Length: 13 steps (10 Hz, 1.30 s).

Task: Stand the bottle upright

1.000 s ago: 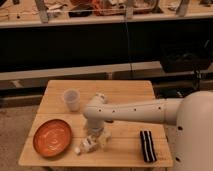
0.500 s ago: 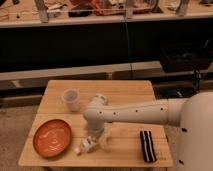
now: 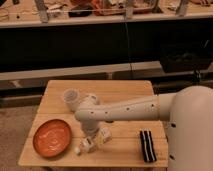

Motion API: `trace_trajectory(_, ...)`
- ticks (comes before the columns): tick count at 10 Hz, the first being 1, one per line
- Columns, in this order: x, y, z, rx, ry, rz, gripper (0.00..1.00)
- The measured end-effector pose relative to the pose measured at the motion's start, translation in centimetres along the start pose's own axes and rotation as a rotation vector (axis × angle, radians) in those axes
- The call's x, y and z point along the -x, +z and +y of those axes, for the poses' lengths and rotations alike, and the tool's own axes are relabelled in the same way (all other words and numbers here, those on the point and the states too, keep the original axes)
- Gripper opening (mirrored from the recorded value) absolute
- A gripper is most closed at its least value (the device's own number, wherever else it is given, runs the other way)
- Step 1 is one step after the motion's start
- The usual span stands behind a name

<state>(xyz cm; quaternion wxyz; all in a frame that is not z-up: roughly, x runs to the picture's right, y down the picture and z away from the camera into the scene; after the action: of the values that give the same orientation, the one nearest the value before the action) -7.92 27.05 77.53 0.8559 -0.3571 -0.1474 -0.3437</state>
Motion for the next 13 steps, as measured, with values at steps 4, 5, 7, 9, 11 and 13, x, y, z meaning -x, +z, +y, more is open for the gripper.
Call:
trace_trajectory(4,0.9,0.6,-0.2,0.011,0.019,0.072,0.8)
trace_trajectory(5,0.8,0.9,0.1,0.01,0.038,0.107,0.8)
trace_trajectory(7,0.9,1.1,0.4,0.014,0.067,0.151,0.8)
trace_trajectory(9,0.6,1.0,0.9,0.009,0.1,0.18,0.8)
trace_trajectory(11,0.4,0.8,1.1,-0.004,0.112,0.195,0.8)
trace_trajectory(13,0.3,0.7,1.3,-0.012,0.116,0.2,0.67)
